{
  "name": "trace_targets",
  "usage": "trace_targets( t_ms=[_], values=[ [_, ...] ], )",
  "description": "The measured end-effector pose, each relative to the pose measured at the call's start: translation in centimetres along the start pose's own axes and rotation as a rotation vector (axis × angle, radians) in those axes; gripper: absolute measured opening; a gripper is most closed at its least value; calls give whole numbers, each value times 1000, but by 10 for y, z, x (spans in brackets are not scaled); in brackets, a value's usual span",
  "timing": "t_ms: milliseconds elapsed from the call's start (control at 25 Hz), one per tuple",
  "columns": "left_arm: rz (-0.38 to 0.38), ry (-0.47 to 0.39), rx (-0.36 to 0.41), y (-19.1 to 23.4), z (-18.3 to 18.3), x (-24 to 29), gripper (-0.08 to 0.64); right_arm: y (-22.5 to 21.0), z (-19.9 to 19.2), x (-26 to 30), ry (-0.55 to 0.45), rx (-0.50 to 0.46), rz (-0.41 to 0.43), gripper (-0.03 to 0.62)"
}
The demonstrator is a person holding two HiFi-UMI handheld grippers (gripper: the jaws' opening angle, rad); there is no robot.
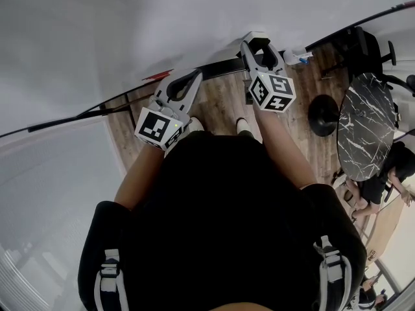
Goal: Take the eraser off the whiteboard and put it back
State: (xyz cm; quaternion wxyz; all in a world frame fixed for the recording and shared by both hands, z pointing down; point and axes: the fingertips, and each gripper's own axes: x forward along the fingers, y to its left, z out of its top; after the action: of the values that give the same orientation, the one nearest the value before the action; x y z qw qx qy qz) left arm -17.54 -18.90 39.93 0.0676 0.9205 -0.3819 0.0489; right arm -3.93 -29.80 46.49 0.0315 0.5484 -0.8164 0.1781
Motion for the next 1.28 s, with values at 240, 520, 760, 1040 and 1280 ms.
trace_targets(
  t_ms=[240,520,760,1040,1280],
  values=[
    [-4,-6,-1,1,3,-3,3,9,7,-7,-10,-41,13,233],
    [-20,-24,8,9,4,-15,3,32,6,-20,-12,-106,41,233],
    [-26,-36,25,23,5,-33,3,69,5,-32,-34,-196,106,235],
    [-34,-37,72,30,9,-48,4,116,16,-46,-61,-307,214,235],
    [-35,23,99,25,12,-53,4,135,30,-60,-87,-345,293,235]
  ],
)
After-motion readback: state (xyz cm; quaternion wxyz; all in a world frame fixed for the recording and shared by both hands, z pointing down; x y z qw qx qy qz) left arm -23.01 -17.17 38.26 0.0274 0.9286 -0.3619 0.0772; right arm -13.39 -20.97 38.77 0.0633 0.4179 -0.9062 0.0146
